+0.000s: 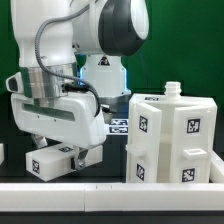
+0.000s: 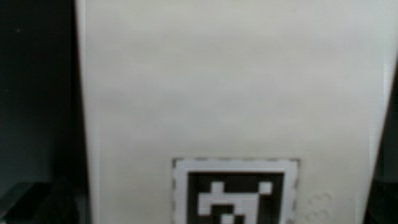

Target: Assemble cabinet

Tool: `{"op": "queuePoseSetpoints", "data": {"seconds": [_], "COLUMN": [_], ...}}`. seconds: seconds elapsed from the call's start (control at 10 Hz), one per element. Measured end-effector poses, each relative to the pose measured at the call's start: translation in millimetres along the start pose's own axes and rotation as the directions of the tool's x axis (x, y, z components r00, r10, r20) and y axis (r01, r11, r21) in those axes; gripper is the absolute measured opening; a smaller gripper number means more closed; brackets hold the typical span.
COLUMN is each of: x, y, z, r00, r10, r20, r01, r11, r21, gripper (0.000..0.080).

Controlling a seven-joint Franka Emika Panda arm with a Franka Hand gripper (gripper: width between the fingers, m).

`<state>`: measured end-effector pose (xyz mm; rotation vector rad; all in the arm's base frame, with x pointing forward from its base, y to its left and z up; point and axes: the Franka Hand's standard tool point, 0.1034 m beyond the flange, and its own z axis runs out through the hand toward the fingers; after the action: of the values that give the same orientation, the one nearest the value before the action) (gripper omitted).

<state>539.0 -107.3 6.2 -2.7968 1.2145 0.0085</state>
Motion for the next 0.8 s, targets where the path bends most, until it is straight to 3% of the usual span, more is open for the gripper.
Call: {"op": "queuePoseSetpoints", "data": {"seconds": [0.1, 0.2, 0.4, 0.8], "x": [-0.1, 0.1, 0.0, 5.0], "y": [0.1, 0.2, 0.0, -8.0], "z": [0.3, 0.2, -1.9, -87.9], "r00": [1.0, 1.0, 1.0, 0.996], "r10": [0.0, 0.0, -0.001, -0.001], "r20": [0.0, 0.0, 0.01, 0.09], "r01": [0.0, 0.0, 0.001, -0.004], "r11": [1.0, 1.0, 1.0, 0.998], "r21": [0.0, 0.0, 0.0, 0.064], "gripper": [0.0666, 0.0554, 0.0556, 0.0556]}}
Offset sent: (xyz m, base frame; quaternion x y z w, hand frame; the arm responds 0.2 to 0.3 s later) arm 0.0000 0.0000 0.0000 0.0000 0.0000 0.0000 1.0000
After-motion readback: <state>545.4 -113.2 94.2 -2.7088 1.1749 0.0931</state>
